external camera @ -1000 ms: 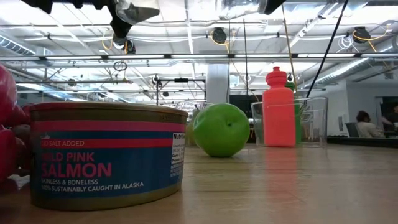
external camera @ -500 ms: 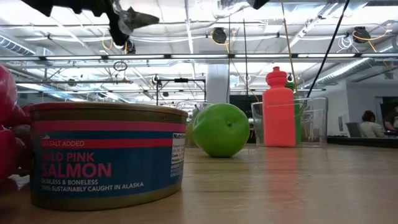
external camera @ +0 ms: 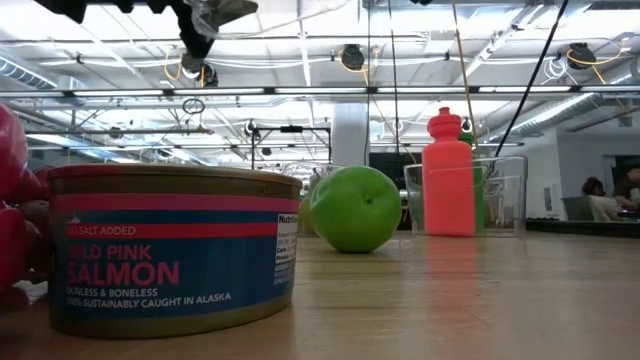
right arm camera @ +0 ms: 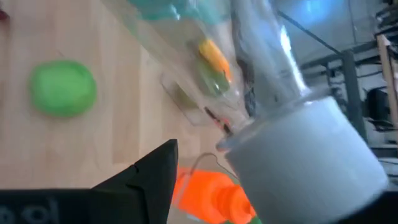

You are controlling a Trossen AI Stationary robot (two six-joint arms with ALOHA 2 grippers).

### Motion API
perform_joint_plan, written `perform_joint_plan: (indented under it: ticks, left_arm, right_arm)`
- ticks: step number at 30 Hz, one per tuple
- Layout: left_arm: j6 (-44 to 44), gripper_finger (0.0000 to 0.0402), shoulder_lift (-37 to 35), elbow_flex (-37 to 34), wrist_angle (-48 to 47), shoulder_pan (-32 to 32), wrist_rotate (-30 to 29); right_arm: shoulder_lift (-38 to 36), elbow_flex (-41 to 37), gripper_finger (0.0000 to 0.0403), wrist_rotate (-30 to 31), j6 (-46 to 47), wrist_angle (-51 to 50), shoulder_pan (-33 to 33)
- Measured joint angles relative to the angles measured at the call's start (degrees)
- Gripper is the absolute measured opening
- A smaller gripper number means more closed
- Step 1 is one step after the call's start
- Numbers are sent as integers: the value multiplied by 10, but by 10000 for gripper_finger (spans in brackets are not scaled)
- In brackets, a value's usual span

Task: Pick & Place Food Item
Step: Put the transparent bottle into the right transparent bin

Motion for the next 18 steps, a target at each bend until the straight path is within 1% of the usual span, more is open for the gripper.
perform_joint_plan:
  ticks: [8,13,16,18]
  left_arm:
    - [18,287,0,0,29,2,-7]
    - [28,289,-1,0,33,2,-7]
    - [29,292,-1,1,33,2,-7]
    - [32,293,-1,1,33,2,-7]
  right_arm:
    - [-58,-1,257,-46,4,51,3]
    - [-94,-2,276,-60,43,62,3]
    - [-131,-23,281,-63,65,87,3]
    - [-165,-50,283,-88,75,128,3]
